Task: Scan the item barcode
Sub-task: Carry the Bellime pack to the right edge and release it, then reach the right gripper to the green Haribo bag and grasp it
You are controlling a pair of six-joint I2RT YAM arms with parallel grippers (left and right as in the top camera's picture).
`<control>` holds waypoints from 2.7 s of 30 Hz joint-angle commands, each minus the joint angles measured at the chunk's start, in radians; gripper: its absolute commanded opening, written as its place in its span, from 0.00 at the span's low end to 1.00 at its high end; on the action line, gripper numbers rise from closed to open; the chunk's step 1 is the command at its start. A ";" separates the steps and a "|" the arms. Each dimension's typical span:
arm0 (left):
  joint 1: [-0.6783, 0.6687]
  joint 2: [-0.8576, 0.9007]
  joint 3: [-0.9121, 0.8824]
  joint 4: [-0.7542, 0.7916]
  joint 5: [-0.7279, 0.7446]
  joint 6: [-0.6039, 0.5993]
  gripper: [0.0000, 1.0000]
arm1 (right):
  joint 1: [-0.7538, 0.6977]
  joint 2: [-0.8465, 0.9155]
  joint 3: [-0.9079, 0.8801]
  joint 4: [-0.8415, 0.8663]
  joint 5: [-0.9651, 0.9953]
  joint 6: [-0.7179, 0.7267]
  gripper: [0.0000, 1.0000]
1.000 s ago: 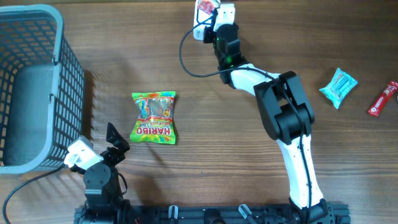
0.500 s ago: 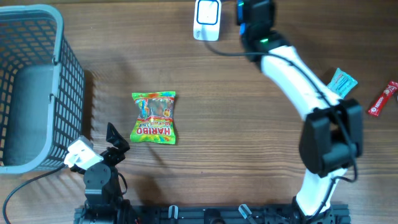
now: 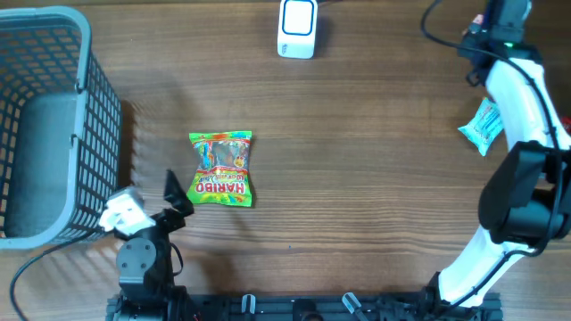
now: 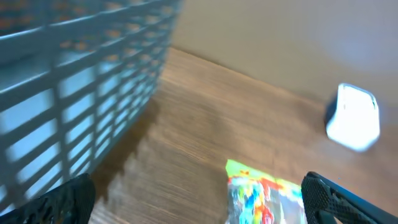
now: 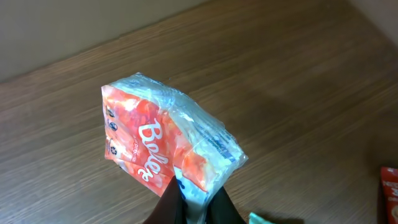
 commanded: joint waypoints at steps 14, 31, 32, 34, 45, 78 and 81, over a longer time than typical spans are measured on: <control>0.004 0.060 -0.002 -0.045 0.456 0.419 1.00 | -0.299 0.081 -0.239 0.166 -0.019 0.016 0.09; 0.005 0.063 -0.002 -0.035 0.455 0.413 1.00 | -0.171 -0.271 -0.238 -0.043 -0.778 0.075 1.00; 0.005 0.063 -0.002 -0.052 0.455 0.413 1.00 | -0.139 -0.277 -0.238 -0.065 -0.825 0.115 1.00; 0.005 0.063 -0.002 -0.088 0.455 0.412 1.00 | -0.060 -0.274 -0.238 -0.116 -0.954 0.201 1.00; 0.005 0.063 -0.002 -0.111 0.173 0.015 1.00 | 0.542 -0.219 -0.238 -0.236 -0.759 0.359 0.74; 0.005 0.064 -0.002 -0.109 0.174 0.015 1.00 | 0.893 0.167 -0.238 0.024 -0.596 0.537 0.04; 0.005 0.064 -0.002 -0.109 0.174 0.015 1.00 | 0.786 0.064 -0.238 -0.163 -0.505 0.499 0.04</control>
